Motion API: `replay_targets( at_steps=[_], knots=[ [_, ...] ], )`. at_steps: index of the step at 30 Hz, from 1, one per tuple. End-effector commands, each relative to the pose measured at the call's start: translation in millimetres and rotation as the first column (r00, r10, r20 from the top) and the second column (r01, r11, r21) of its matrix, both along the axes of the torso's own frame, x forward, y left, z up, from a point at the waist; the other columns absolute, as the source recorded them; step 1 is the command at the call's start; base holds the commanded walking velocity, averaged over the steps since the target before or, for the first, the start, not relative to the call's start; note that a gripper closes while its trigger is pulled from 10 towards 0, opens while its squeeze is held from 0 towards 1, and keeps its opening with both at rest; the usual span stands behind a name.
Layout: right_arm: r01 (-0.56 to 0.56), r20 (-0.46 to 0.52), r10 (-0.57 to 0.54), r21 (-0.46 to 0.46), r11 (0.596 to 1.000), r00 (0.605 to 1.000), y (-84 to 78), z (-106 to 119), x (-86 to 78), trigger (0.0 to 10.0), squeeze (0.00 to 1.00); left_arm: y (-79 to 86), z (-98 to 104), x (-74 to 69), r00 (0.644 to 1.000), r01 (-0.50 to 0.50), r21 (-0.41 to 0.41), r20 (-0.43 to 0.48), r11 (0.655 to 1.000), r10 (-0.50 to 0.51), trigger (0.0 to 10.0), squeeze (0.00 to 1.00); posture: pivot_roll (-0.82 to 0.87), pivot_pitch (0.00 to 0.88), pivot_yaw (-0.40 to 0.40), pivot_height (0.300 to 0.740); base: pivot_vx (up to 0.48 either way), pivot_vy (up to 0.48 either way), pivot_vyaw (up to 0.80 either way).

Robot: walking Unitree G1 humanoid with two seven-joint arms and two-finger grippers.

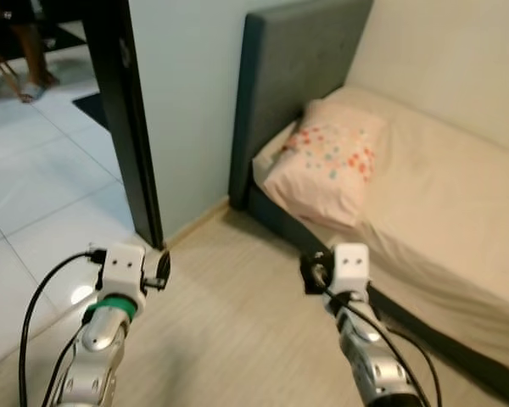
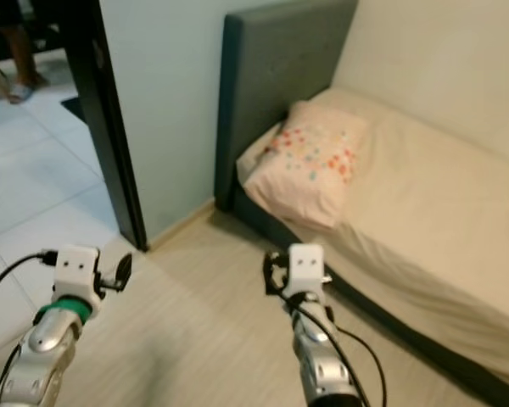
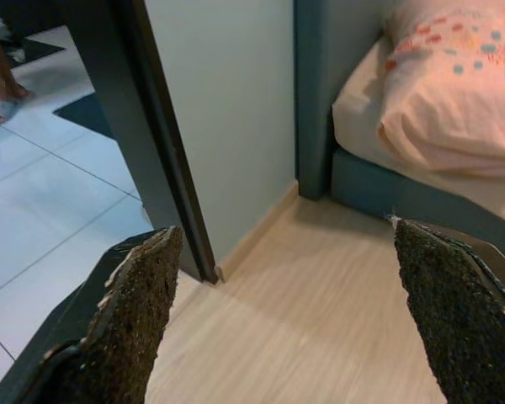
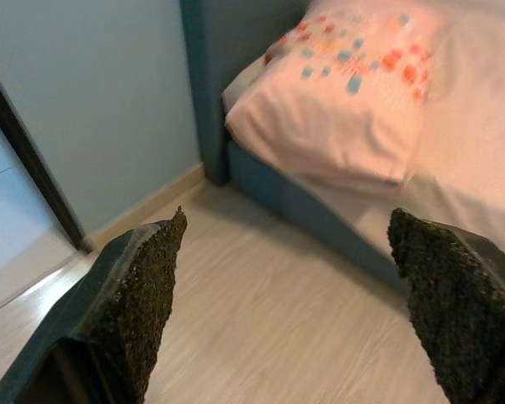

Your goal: Clean up the room

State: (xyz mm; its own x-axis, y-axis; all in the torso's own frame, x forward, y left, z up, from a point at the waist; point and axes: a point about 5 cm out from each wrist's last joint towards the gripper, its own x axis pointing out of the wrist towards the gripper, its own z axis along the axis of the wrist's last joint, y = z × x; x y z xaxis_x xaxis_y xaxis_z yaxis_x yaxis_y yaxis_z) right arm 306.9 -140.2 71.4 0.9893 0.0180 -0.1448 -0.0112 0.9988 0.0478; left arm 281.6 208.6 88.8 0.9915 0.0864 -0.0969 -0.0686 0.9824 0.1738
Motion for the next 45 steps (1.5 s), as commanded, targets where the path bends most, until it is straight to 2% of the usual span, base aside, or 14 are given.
replay_targets(
  at_steps=[1,4,5,12,22,41,43,45],
  knots=[
    [0.067,-0.036,-0.067,0.018,0.998,0.997,-16.2,-6,-1.0,10.0,0.0,0.8,-3,-2.3,1.0,-0.011,0.005,-0.008,1.0,0.011,10.0,0.0,0.11,0.0,-0.007,0.74,0.0,0.0,-0.8],
    [0.08,-0.038,-0.079,0.023,0.997,0.996,-19.9,-6,-0.5,10.0,0.0,2.5,-3,-2.2,1.0,-0.017,0.005,-0.004,1.0,0.017,10.0,0.0,0.11,0.0,-0.007,0.74,0.0,0.0,-0.8],
    [0.091,-0.039,-0.09,0.017,0.996,0.995,-26.6,-5,0.3,10.0,0.0,6.1,-1,-2.1,1.0,-0.03,0.004,0.001,1.0,0.03,10.0,0.0,0.11,0.0,-0.008,0.74,0.0,0.0,-0.8],
    [0.093,-0.04,-0.092,0.012,0.996,0.995,-29.3,-6,0.1,10.0,0.0,8.6,0,-2.5,0.999,-0.038,0.001,0.002,0.999,0.038,10.0,0.0,0.11,0.0,-0.01,0.74,0.0,0.0,-0.8],
    [0.064,-0.054,-0.063,0.03,0.997,0.997,-16.7,-10,-3.5,10.0,0.0,3.2,-3,-5.5,1.0,-0.03,-0.016,-0.01,0.999,0.03,10.0,0.0,0.11,0.0,-0.014,0.74,0.0,0.0,-0.8],
    [0.047,-0.062,-0.045,0.044,0.998,0.997,-11.2,-12,-4.0,10.0,0.0,-5.0,-6,-5.7,1.0,-0.01,-0.025,-0.017,1.0,0.01,10.0,0.0,0.11,0.0,-0.02,0.74,0.0,0.0,-0.8],
    [0.005,-0.024,-0.005,0.016,1.0,1.0,-5.9,-7,-2.4,10.0,0.0,-5.3,-6,-5.4,1.0,-0.008,-0.03,-0.015,1.0,0.007,10.0,0.0,0.11,0.0,-0.02,0.74,0.0,0.0,0.0],
    [-0.003,-0.035,0.003,0.008,1.0,0.999,-4.5,-8,-1.8,10.0,0.0,-5.6,-6,-4.9,1.0,-0.007,-0.033,-0.015,0.999,0.007,10.0,0.0,0.1,0.0,-0.022,0.74,0.0,0.0,0.0]
  ],
)
